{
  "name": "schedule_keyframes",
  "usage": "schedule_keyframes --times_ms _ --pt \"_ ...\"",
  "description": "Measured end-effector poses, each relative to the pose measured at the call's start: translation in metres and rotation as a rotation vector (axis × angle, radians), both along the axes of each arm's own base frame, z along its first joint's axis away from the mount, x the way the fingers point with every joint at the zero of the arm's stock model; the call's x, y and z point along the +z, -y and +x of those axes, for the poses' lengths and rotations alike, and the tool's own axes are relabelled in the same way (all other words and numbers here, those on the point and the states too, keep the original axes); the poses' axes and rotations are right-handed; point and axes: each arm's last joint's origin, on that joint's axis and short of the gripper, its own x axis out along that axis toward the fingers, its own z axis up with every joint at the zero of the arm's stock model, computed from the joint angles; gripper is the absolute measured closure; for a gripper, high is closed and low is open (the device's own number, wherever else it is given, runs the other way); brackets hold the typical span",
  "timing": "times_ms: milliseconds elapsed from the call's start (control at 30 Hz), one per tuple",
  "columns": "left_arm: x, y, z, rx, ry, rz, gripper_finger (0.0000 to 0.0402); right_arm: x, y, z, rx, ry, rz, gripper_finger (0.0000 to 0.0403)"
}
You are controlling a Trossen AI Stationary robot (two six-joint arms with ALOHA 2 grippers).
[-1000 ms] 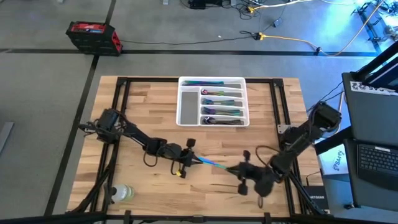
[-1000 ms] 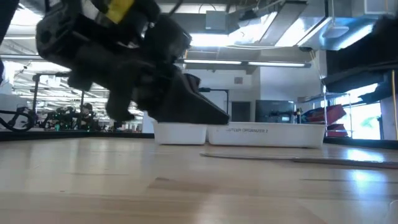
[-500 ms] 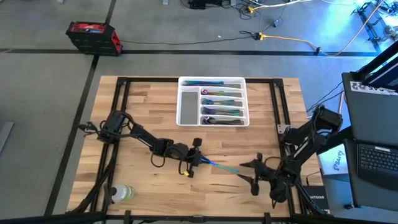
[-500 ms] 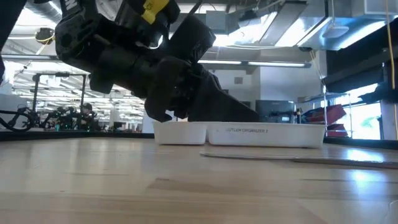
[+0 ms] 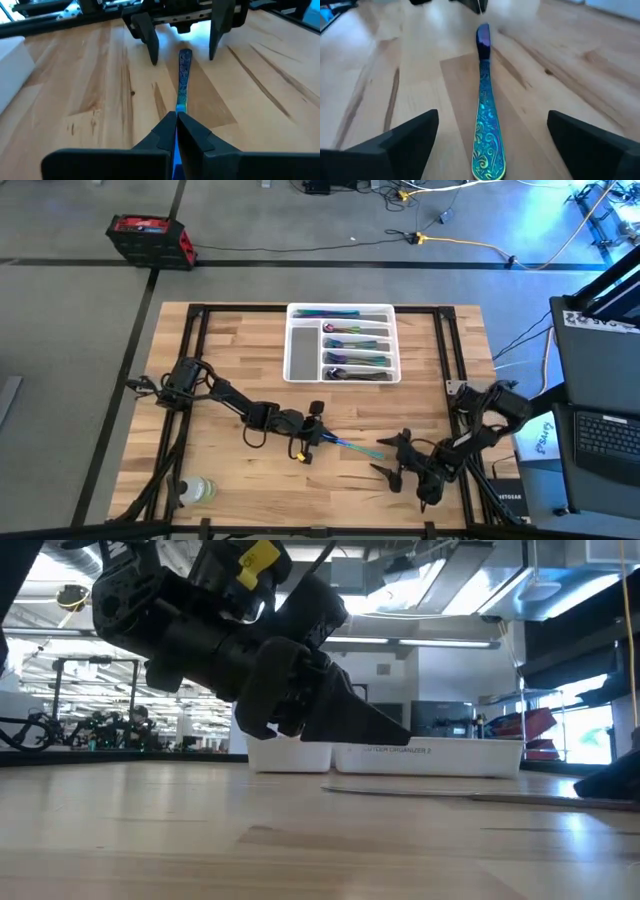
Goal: Sort silverware
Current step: Put the blue table knife into the tray organizer
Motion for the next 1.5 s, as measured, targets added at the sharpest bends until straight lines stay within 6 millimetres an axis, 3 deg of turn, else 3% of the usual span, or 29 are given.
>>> schedule_keyframes --times_ms 367,767,967,1333,1500 --pt "0.0 0.0 0.0 0.0 -0.002 -0.036 0.0402 -0.018 -0.001 0.003 -0.028 0.031 -0.098 0.0101" --pt "0.0 0.0 0.0 0.003 -0.004 -0.045 0.0402 -0.012 -0.006 0.021 0.018 -0.054 -0.053 0.0196" --pt "0.0 0.0 0.0 0.004 -0.011 -0.043 0.0402 -0.01 -0.003 0.034 -0.062 -0.092 -0.039 0.0201" --pt "-0.002 0.001 -0.001 0.006 -0.031 -0.049 0.0402 -0.007 0.0 0.032 -0.079 -0.124 -0.017 0.0203" --pt "-0.002 0.001 -0.001 0.006 -0.03 -0.05 0.0402 -0.008 0.001 0.031 -0.065 -0.146 -0.062 0.0235"
